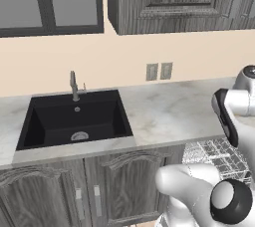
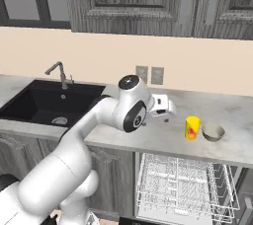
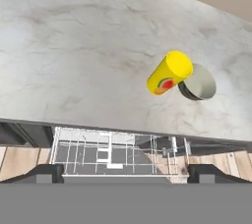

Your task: Pick up the cup and bowl from the counter, place them in the dishwasher, and close the dishwasher door.

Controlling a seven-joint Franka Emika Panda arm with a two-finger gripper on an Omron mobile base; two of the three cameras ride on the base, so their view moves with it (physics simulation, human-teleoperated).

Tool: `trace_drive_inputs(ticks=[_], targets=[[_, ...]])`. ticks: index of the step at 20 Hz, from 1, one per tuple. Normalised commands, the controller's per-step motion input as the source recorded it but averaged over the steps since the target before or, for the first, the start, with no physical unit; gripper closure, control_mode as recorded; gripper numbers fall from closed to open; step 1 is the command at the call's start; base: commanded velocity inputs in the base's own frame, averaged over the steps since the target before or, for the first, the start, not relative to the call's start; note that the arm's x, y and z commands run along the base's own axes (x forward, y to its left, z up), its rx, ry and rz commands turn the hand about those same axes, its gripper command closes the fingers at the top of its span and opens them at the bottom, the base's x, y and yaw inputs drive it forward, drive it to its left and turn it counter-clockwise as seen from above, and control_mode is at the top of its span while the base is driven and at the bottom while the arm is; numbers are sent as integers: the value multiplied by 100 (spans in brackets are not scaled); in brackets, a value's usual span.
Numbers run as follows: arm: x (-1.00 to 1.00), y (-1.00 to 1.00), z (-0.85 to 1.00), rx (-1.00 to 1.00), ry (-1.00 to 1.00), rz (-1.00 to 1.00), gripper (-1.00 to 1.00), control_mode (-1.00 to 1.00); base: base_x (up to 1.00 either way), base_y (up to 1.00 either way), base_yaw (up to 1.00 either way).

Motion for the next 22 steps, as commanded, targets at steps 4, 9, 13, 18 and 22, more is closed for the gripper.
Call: trace_drive_inputs(ticks=[4, 9, 13, 18, 22], targets=[[31, -36, -20, 0, 0, 0, -100, -100, 0, 0, 0], [33, -29, -13, 0, 0, 0, -100, -100, 0, 0, 0], [31, -21, -15, 0, 0, 0, -100, -100, 0, 0, 0], [26, -16, -20, 0, 0, 0, -100, -100, 0, 0, 0], [27, -18, -23, 0, 0, 0, -100, -100, 0, 0, 0]])
